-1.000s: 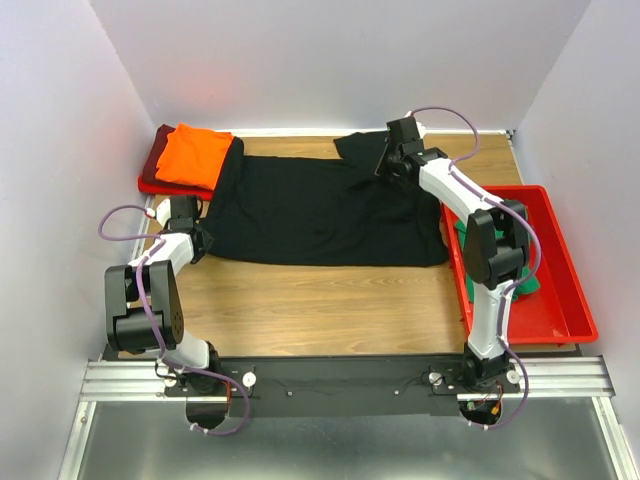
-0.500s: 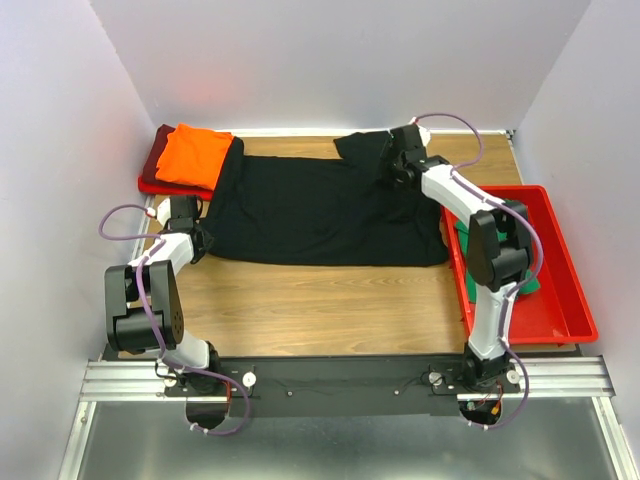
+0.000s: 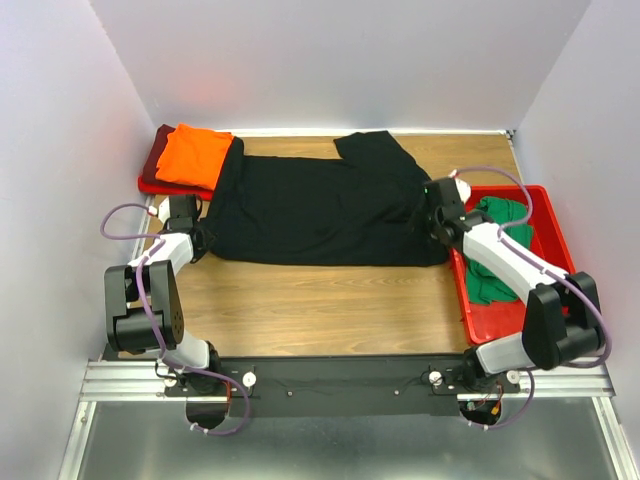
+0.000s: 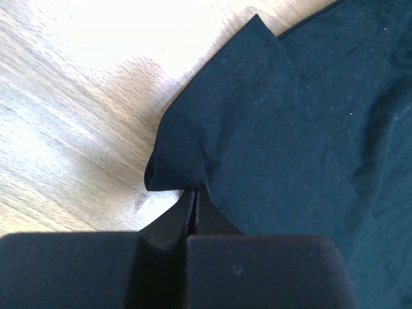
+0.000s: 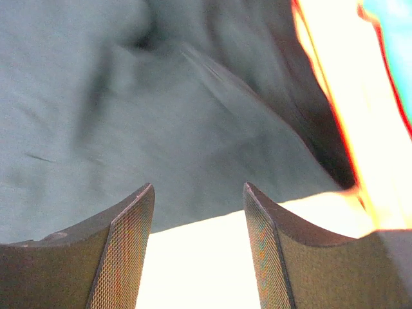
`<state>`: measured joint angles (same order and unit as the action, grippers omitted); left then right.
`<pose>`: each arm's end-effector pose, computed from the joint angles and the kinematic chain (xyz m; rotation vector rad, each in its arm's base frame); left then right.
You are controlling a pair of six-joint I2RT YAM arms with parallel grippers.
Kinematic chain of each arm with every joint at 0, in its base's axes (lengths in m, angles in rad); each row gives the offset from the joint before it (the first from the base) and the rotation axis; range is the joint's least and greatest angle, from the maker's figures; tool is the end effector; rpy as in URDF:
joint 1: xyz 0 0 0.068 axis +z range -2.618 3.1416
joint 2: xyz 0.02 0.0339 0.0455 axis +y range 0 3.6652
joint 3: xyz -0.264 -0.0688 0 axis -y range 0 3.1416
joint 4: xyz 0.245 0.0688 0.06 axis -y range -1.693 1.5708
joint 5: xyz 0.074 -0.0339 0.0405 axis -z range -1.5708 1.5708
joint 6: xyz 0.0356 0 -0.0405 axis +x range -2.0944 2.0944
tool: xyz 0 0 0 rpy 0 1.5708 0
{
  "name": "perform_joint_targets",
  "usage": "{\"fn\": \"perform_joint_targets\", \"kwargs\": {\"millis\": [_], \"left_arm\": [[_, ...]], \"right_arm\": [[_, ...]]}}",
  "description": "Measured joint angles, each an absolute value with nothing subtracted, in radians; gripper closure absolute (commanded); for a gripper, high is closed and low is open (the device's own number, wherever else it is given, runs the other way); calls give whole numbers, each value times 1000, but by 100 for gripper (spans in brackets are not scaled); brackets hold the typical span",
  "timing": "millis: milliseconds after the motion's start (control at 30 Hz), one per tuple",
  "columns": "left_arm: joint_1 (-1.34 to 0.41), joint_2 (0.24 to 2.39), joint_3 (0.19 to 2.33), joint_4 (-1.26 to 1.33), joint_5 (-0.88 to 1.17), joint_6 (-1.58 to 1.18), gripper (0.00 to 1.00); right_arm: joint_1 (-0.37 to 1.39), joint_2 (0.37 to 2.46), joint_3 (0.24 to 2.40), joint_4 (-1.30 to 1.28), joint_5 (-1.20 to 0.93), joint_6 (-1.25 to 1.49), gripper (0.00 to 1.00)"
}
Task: Fold and stack the t-shirts
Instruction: Fold the tshirt
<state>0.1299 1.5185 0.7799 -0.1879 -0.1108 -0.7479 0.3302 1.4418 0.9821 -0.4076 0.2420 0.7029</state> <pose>0.2905 0.0419 0.1691 -1.1011 2.2370 -0.1213 0.2889 0.0900 0.2376 0.5522 2.3484 0.1820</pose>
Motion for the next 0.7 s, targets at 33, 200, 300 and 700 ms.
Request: {"fn": "perform_joint_targets", "kwargs": {"millis": [33,200,300,700], "left_arm": [[130,1518,780,-186,-109,-748,100],[130,1518,780,-181,-93,-748,100],[130,1518,780,-181,-91,-747,100],[130,1518,780,-181,-91,-744,100]], "right_arm": [[330,1430,949,-408,242,714,37],[312,1428,864,-443,245,747,37],[273,1433,864,-444,248,749,37],[231,1433,810,-436,265,758,30]]}}
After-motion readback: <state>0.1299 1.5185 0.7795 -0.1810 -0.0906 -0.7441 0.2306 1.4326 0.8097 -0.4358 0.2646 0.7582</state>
